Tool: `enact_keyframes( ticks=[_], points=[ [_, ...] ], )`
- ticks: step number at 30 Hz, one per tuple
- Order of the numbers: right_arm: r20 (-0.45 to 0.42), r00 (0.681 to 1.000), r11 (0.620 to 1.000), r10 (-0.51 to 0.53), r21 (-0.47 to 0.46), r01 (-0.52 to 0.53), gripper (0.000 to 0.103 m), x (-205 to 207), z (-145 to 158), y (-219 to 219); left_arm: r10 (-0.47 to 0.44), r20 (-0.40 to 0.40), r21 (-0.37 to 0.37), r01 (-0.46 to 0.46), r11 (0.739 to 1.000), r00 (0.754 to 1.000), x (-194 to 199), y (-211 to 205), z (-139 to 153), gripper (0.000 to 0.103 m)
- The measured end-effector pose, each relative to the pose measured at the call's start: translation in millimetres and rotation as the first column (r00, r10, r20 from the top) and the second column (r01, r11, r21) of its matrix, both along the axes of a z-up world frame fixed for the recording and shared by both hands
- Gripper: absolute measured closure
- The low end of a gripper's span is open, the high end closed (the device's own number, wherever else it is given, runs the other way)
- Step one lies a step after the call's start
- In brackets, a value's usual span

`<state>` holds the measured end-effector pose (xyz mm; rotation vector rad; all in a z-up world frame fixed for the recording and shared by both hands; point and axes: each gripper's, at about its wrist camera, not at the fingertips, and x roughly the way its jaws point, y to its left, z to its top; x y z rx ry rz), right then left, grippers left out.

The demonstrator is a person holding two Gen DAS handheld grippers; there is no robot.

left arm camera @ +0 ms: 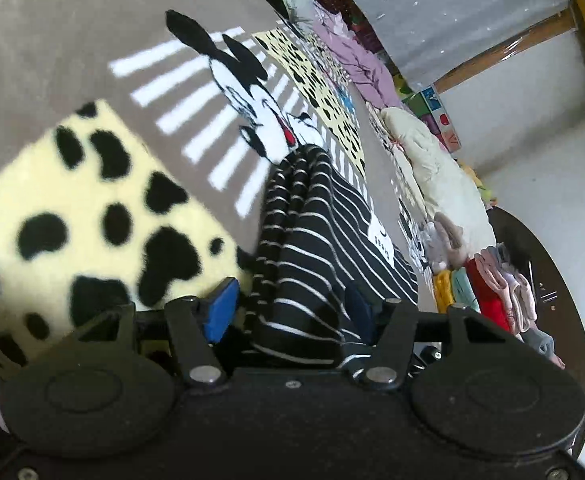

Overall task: Fold clothes
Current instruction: 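Grasp the folded striped bundle with both tools from its sides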

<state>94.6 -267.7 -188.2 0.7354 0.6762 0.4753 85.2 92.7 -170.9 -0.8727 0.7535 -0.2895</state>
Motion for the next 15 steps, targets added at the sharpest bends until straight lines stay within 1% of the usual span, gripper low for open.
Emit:
enact_keyframes(
  ticks=[1,2,4,5,6,8,9,10,11,12,13,14,15],
  points=[
    [-0.002,1.000,1.000,0.003,0.005,-0.003,0.038,0.7,-0.8,2.8,0.000,-0.004,-0.003,0.000,1.000,1.000,0.3,-3.6,-1.8,0.069],
    [-0.005,1.000,1.000,0.005,0.009,-0.005,0.038,1.3,-1.6,5.5,-0.001,-0.008,-0.006,0.001,1.000,1.000,0.6,-7.3,-3.7,0.070],
    [-0.008,1.000,1.000,0.012,0.008,-0.012,0.039,1.5,-1.6,12.3,0.005,-0.015,-0.020,-0.005,1.000,1.000,0.5,-12.3,-6.8,0.075],
    [-0.009,1.000,1.000,0.016,0.006,-0.015,0.053,1.4,-1.3,15.9,0.010,-0.007,-0.040,-0.010,0.999,1.000,-1.4,-11.3,-5.1,0.076],
    [-0.012,1.000,1.000,0.017,0.009,-0.016,0.069,1.2,-1.3,18.4,0.009,0.007,-0.061,-0.009,0.998,1.000,-4.2,-9.9,-1.5,0.078],
    [-0.015,1.000,0.999,0.010,0.030,-0.010,0.071,-0.2,-1.5,19.2,-0.001,0.043,-0.084,0.004,0.996,0.999,-9.6,-8.5,11.6,0.078],
    [-0.004,1.000,0.999,0.007,0.048,-0.007,0.071,-3.8,1.8,17.0,-0.007,0.061,-0.092,0.013,0.996,0.998,-12.3,-8.1,19.1,0.078],
    [0.016,1.000,0.998,0.008,0.068,-0.009,0.071,-8.8,7.5,14.5,-0.012,0.062,-0.089,0.018,0.996,0.998,-12.6,-8.1,21.3,0.075],
    [0.036,0.999,0.996,0.008,0.084,-0.011,0.071,-14.1,13.8,12.0,-0.017,0.048,-0.077,0.020,0.997,0.999,-10.7,-8.4,19.0,0.069],
    [0.052,0.999,0.996,0.009,0.089,-0.013,0.070,-18.8,19.8,9.4,-0.021,0.033,-0.066,0.023,0.998,0.999,-8.8,-8.7,16.8,0.044],
    [0.054,0.999,0.996,0.007,0.087,-0.012,0.065,-20.8,22.8,6.6,-0.012,0.009,-0.050,0.012,0.999,1.000,-7.7,-6.8,12.1,0.035],
    [0.037,0.999,0.996,-0.001,0.085,-0.002,0.049,-20.7,21.4,2.8,0.008,-0.010,-0.040,-0.008,0.999,1.000,-9.0,-1.8,5.8,0.037],
    [0.006,1.000,0.997,-0.020,0.080,0.020,0.037,-20.1,17.5,-1.8,0.014,-0.006,-0.048,-0.015,0.999,1.000,-11.5,3.6,2.4,0.037]
  ],
)
